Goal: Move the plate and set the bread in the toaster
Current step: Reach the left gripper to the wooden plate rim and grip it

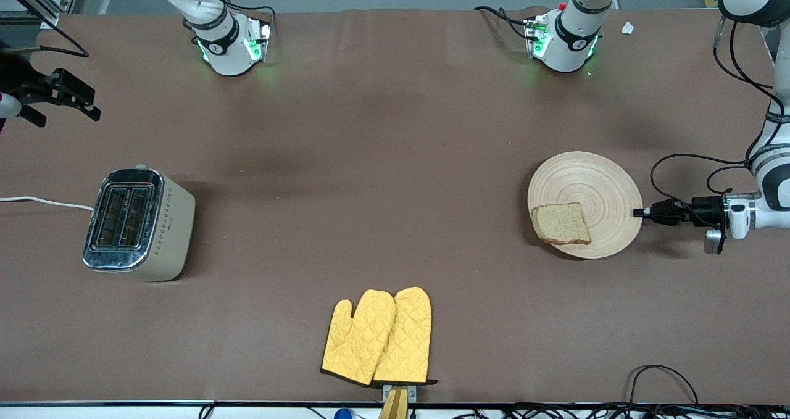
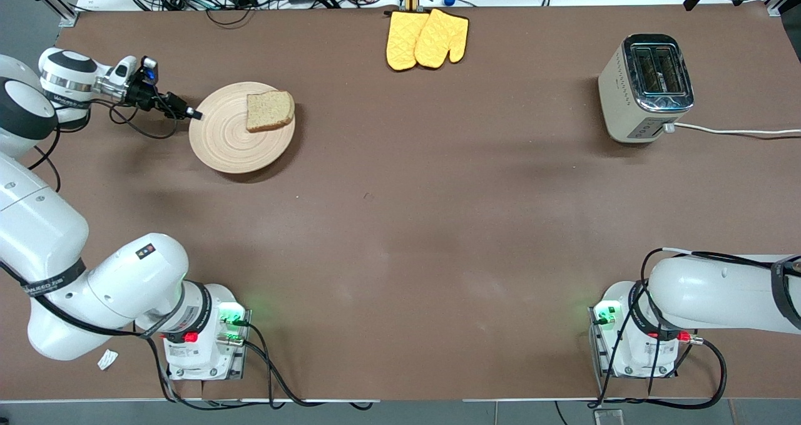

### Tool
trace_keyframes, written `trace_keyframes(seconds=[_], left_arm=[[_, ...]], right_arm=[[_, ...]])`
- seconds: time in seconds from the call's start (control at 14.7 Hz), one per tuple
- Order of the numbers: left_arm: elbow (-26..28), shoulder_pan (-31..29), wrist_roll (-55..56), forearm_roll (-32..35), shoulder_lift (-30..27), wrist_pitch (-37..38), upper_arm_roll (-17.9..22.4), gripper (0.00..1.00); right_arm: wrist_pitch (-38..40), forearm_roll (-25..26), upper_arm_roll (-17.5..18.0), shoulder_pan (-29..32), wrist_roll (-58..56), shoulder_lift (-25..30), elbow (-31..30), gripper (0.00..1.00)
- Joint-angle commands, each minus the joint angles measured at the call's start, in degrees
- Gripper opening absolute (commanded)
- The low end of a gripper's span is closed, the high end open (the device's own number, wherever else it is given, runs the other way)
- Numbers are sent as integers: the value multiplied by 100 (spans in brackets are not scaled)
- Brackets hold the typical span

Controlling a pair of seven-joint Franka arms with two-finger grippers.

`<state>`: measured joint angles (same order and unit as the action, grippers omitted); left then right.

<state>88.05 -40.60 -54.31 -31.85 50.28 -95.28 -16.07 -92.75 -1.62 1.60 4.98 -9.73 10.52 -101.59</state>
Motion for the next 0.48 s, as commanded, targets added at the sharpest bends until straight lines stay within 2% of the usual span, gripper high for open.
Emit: trace_keyframes(seconds=[0.0,0.27,0.41], left_arm=[[150,-18,271,-119,-79,255,-377,2],[615,-27,386,-575,-211,177,-861,2],[1141,-27,395,-987,-421,-260,-1168,0]], right_arm=[[3,-31,16,-14,15,2,43,100],[11,-40,16,-58,32,-6,87,100],[11,-40,16,-58,23,-6,87,100]])
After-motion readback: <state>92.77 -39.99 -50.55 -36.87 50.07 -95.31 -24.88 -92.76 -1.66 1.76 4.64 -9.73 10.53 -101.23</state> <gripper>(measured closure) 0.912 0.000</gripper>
